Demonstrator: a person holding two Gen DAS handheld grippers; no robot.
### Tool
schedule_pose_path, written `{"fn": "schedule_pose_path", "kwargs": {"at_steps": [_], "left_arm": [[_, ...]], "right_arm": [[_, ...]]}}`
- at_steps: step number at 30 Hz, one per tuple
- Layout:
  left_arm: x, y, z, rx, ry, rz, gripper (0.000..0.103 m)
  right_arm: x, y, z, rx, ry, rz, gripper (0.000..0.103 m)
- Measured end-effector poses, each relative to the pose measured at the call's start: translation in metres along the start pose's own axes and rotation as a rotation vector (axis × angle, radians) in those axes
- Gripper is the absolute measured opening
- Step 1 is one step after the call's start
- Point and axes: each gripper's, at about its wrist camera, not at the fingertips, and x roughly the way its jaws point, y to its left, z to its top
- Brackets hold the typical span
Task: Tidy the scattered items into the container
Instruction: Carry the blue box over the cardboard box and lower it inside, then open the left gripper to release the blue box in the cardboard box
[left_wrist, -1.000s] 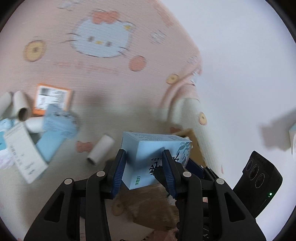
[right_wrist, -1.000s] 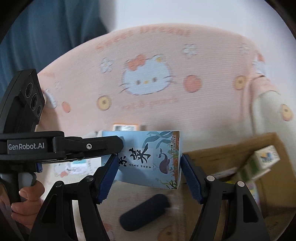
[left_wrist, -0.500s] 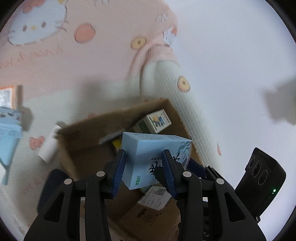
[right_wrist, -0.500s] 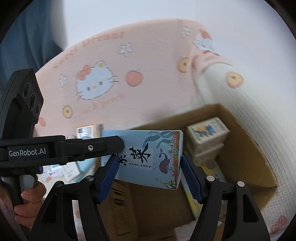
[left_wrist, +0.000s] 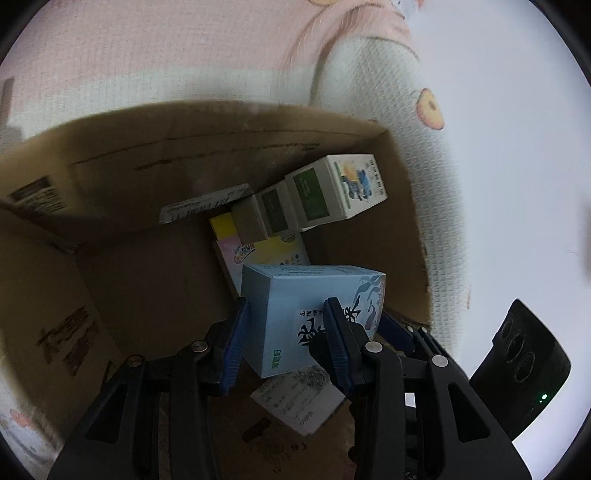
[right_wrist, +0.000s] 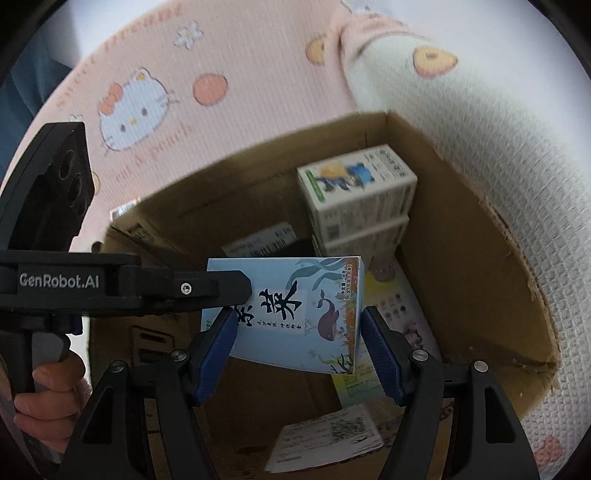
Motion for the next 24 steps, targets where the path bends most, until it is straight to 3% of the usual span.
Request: {"fn": "schedule_pose_path", "kwargs": {"at_steps": [4,6,12,18,19,20,22,24], "left_arm": [[0.031,0.014,0.015,-0.125,0.095,-0.019,0.044],[0.042,0.022,0.017,-0.161,0.126,0.011,0.044],[0.048,0.028,0.013,-0.188,0.127,0.052,0.044],[0.054,0.030,0.011,-0.195,0.109,0.128,0.044],[0.053,0.032,0.010,-0.218,0.088,0.165,0.044],[0.053,0.034,0.009,-0.242,0.069,0.187,0.041],[0.056,0.036,0.008,-0.256,0.066,0.216,0.028],[0.059,0.039,0.007,-0.275,0.075,0.235,0.018]], "right_arm": [[0.017,-0.014,0.009,-0.014,0.080,-0.072,0.068],[0.016,-0.021,0.012,-0.022,0.091,-0.133,0.068],[0.014,-0.028,0.025,-0.049,0.148,-0.105,0.068],[0.033,-0.026,0.039,-0.061,0.284,-0.100,0.068],[0.036,-0.025,0.039,-0.056,0.307,-0.082,0.064],[0.040,-0.026,0.041,-0.039,0.330,-0.056,0.039],[0.056,-0.025,0.043,-0.013,0.423,-0.016,0.016],[0.066,-0.022,0.041,-0.035,0.474,-0.036,0.016]]}}
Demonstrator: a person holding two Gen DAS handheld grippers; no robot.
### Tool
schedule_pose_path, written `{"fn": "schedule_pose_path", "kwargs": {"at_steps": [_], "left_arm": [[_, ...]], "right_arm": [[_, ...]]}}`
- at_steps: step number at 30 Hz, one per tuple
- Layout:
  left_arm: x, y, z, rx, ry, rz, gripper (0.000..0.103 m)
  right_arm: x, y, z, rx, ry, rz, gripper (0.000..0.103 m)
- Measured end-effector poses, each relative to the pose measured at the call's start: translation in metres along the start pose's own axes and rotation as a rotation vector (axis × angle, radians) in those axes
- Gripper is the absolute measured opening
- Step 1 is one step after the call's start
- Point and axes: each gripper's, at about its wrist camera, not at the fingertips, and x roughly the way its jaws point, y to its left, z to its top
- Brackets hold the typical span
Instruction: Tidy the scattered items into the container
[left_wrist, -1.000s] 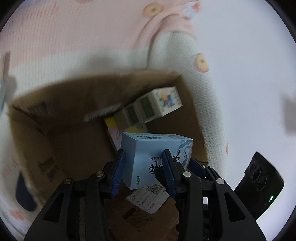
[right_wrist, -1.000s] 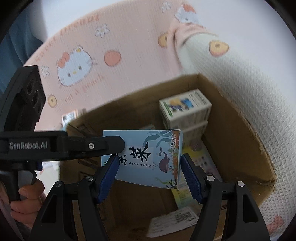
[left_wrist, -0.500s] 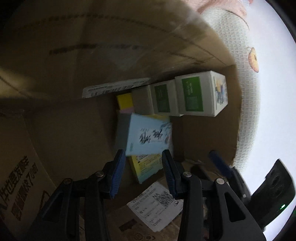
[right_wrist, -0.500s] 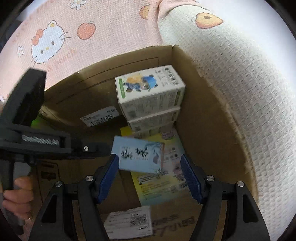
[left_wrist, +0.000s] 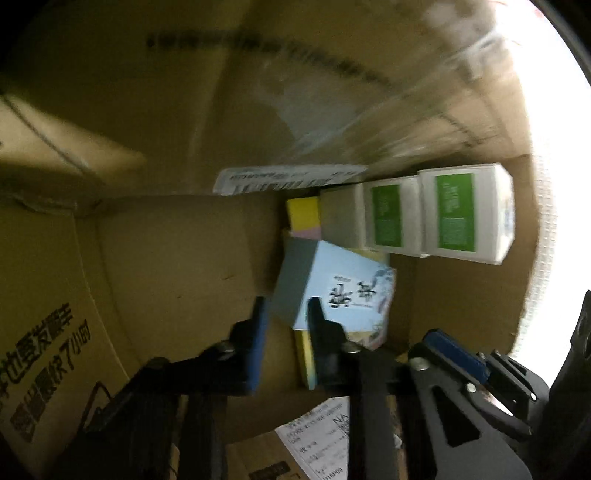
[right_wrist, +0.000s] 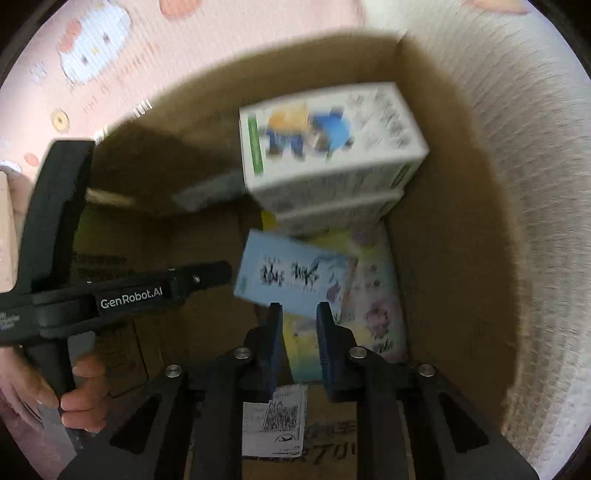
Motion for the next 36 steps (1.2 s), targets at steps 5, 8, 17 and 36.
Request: {"fn": "schedule_pose_path", "kwargs": {"at_steps": [5,8,17,36], "left_arm": [[0.011,0.005,0.001,-0.021,0.000,0.056,0.017],[0.019,0.006,0.000,-0.022,0.034,0.049,0.016],[0.027,0.006,-0.004,-0.035,0.070,0.014,0.016],[0.044,-0.018,0.002,-0.028,0.068,-0.082,0.016]], "right_arm": [[0.033,-0.001,-0.002,0.071,0.169,0.049,0.016],[0.048,-0.005,-0.003,0.129,0.234,0.100,0.016],[0.057,-0.012,0.001,0.168,0.222,0.024,0.016],[0.054,-0.019,0.002,0.180,0.182,-0.039,0.016]]}}
